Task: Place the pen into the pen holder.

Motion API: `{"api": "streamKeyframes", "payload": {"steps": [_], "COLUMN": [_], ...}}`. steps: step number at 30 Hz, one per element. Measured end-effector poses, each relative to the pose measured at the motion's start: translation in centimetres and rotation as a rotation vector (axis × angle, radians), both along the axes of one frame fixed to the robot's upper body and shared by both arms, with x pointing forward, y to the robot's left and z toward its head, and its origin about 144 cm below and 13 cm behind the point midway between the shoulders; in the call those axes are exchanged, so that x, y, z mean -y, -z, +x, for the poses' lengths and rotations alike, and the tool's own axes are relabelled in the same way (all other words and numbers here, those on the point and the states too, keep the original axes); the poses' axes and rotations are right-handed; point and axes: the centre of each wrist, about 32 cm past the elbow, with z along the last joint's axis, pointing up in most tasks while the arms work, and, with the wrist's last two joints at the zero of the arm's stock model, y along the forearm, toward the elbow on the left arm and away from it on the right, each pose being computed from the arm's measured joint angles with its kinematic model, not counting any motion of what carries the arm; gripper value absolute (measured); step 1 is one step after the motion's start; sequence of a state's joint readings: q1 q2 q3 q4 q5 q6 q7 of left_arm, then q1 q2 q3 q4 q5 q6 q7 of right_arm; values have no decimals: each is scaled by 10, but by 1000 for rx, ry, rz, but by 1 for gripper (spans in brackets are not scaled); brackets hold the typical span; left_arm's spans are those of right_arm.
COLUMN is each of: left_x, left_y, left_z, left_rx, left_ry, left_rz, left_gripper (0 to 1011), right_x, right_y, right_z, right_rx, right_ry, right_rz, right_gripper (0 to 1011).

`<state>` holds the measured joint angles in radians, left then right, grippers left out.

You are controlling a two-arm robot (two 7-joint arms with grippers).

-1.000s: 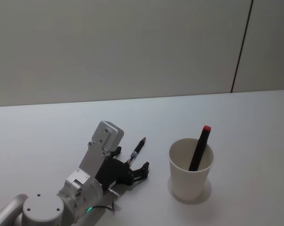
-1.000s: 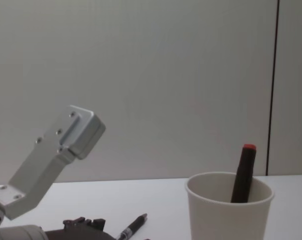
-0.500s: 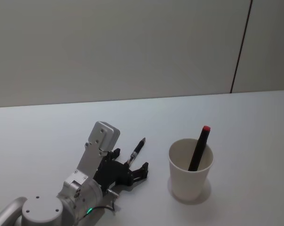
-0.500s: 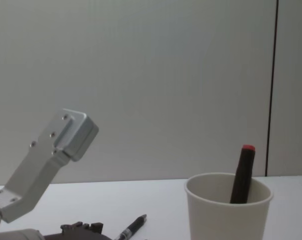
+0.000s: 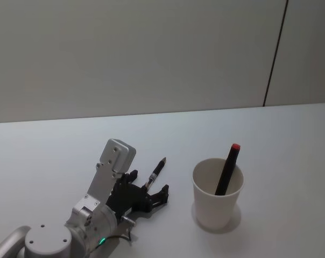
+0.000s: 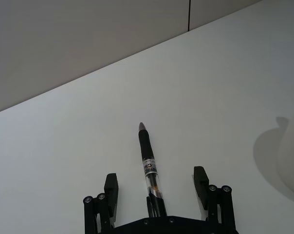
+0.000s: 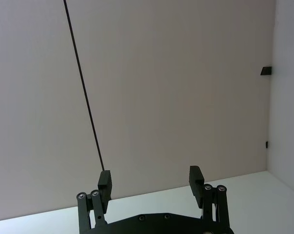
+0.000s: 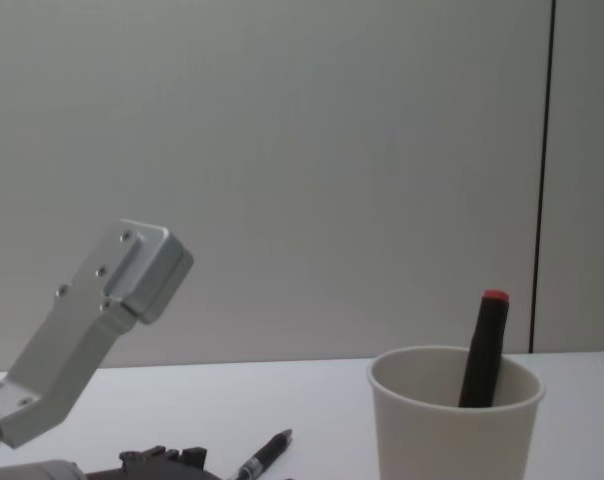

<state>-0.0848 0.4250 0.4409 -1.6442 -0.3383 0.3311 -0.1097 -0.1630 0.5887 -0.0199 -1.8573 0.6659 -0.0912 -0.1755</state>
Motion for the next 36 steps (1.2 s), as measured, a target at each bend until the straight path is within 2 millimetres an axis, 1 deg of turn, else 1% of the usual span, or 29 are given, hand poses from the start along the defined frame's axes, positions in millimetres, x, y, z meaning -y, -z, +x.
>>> {"api": "streamKeyframes", "payload": {"steps": [36], "left_x": [0], "left_y": [1], "left_z": [0], "left_rx": [-2], "left_ry": [-5], "left_rz": [-2], "left_gripper": [769], "right_x": [0], "right_y": [0], "right_z": [0], "right_rx": [0], "right_ry": [0], "right_rz": [0], "right_gripper": [1001]}}
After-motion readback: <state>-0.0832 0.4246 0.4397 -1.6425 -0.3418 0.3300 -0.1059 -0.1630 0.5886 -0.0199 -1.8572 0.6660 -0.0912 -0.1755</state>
